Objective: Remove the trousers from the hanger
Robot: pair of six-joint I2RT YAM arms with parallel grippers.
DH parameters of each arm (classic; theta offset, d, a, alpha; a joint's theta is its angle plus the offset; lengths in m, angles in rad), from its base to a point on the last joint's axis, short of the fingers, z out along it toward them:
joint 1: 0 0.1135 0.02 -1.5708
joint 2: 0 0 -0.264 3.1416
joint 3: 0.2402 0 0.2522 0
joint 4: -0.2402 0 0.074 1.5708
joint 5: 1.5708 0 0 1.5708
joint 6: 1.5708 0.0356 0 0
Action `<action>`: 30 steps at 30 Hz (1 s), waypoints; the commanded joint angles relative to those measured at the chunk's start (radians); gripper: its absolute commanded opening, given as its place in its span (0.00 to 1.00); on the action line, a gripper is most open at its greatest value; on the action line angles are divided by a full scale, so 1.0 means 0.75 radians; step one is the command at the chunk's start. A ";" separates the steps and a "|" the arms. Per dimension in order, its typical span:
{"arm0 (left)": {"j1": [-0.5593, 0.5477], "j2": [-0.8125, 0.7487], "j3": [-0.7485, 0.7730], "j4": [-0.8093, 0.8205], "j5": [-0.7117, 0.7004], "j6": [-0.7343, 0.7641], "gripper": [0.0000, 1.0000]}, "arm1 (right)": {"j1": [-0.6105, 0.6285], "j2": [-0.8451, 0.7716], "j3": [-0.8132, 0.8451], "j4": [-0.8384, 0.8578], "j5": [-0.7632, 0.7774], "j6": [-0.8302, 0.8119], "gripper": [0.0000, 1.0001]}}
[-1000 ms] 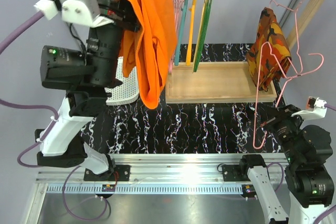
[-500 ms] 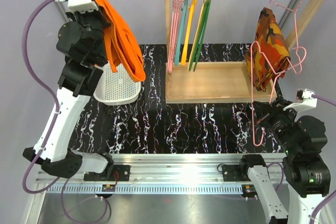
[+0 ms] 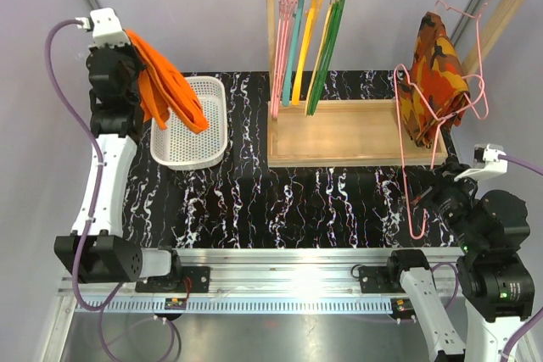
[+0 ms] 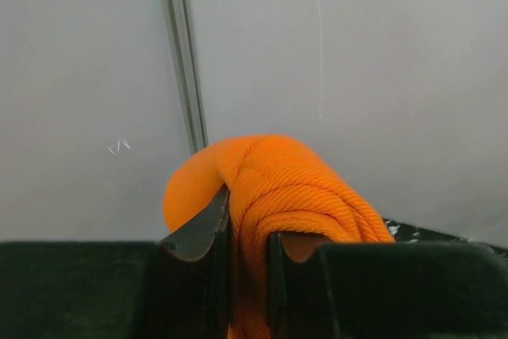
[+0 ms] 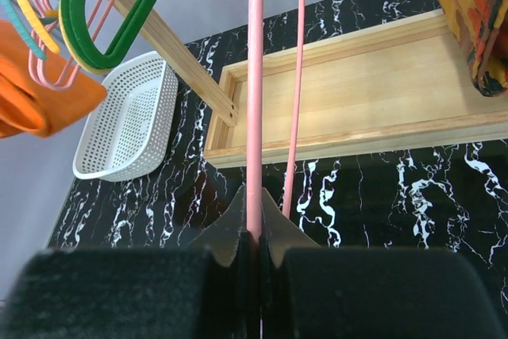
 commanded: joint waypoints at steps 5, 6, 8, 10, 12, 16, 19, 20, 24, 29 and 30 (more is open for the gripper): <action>0.049 0.069 -0.129 0.635 0.387 0.511 0.00 | 0.003 0.003 0.023 0.093 -0.084 -0.014 0.00; 0.047 0.093 -0.157 0.653 0.425 0.565 0.00 | 0.003 0.001 0.023 0.091 -0.094 -0.012 0.00; 0.051 0.153 -0.218 0.771 0.440 0.667 0.00 | 0.003 -0.011 0.019 0.090 -0.099 -0.002 0.00; 0.057 0.165 -0.353 0.882 0.544 0.651 0.00 | 0.001 -0.017 0.014 0.086 -0.103 -0.002 0.00; 0.053 0.173 -0.415 0.946 0.705 0.637 0.00 | 0.003 -0.009 0.021 0.068 -0.101 -0.010 0.00; -0.026 0.251 -0.513 0.903 0.784 0.794 0.00 | 0.007 -0.007 0.035 0.064 -0.103 -0.010 0.00; -0.039 0.302 -0.613 0.976 0.786 0.805 0.00 | 0.013 -0.003 0.045 0.056 -0.109 -0.012 0.00; -0.041 0.308 -0.630 1.005 0.786 0.752 0.00 | 0.021 -0.001 0.049 0.056 -0.107 -0.014 0.00; -0.047 0.345 -0.573 0.889 0.845 0.702 0.00 | 0.038 0.007 0.051 0.056 -0.101 -0.026 0.00; -0.049 0.361 -0.542 0.703 0.847 0.578 0.00 | 0.040 -0.022 0.037 0.107 -0.109 -0.008 0.00; -0.049 0.361 -0.562 0.709 0.804 0.535 0.00 | 0.038 -0.022 0.041 0.115 -0.109 -0.006 0.00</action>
